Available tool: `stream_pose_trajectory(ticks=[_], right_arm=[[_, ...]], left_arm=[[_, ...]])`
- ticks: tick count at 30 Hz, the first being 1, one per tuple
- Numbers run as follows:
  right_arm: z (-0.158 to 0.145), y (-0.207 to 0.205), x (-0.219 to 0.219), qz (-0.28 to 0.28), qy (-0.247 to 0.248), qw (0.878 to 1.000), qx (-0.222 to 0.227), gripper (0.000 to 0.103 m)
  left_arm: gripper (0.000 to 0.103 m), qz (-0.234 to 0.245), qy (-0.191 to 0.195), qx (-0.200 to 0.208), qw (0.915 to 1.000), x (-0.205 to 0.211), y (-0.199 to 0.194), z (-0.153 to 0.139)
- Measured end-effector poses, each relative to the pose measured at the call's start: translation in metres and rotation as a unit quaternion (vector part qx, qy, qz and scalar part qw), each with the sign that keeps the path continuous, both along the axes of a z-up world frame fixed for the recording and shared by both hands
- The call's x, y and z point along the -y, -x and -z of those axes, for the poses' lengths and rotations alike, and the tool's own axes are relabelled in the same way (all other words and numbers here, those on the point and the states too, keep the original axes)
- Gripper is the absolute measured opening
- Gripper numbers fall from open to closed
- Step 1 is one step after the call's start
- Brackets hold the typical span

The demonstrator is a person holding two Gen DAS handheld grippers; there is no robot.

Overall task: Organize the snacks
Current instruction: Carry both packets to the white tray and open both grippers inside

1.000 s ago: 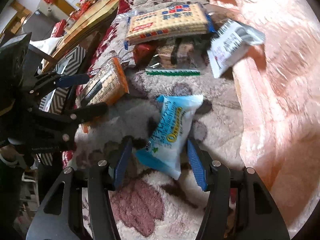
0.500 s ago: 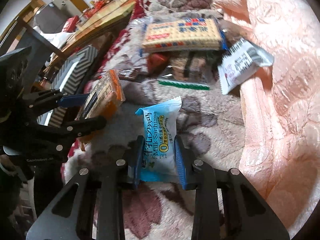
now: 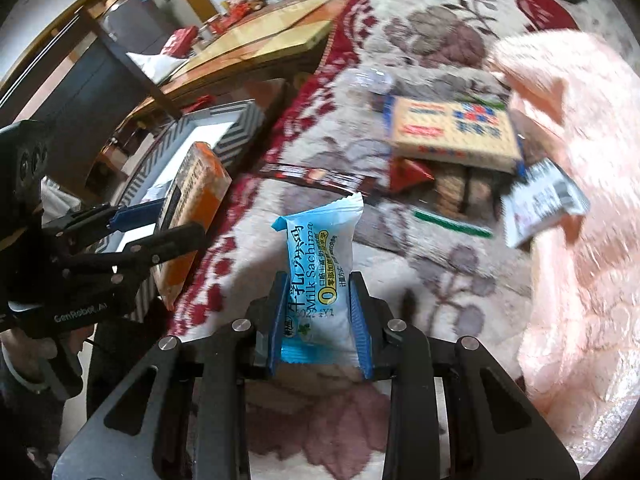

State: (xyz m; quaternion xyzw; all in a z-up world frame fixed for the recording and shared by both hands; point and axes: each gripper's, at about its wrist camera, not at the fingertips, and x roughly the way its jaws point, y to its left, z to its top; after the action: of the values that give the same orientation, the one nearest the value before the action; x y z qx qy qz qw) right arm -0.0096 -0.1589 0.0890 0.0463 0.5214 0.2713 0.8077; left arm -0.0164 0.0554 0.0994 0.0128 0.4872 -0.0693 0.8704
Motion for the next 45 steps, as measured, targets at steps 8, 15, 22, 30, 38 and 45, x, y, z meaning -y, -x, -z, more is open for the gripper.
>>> stream_pose_trajectory(ticks=[8,15,22,30,38,45], right_arm=[[-0.013,-0.006,-0.05,-0.051,-0.003,0.999,0.008,0.028],[-0.019,-0.011,-0.095,-0.094,-0.001,0.995,0.014,0.028],[-0.023,-0.012,-0.135,-0.132,0.003,0.991,0.016,0.028],[-0.02,-0.016,-0.181,-0.166,0.002,0.986,0.005,0.028],[-0.013,-0.02,-0.227,-0.197,0.007,0.98,0.002,0.028],[0.003,-0.031,-0.255,-0.207,0.023,0.978,-0.003,0.028]], left_arm=[[0.06,-0.079,0.008,0.018,0.9967,-0.052,0.009,-0.011],[0.06,-0.133,0.007,0.025,0.9908,-0.086,0.017,-0.01],[0.06,-0.178,0.004,0.023,0.9837,-0.121,0.022,-0.004],[0.06,-0.229,0.01,0.017,0.9732,-0.156,0.03,0.005],[0.06,-0.265,0.014,0.0,0.9643,-0.18,0.034,0.021],[0.06,-0.284,0.015,-0.012,0.9585,-0.194,0.033,0.032]])
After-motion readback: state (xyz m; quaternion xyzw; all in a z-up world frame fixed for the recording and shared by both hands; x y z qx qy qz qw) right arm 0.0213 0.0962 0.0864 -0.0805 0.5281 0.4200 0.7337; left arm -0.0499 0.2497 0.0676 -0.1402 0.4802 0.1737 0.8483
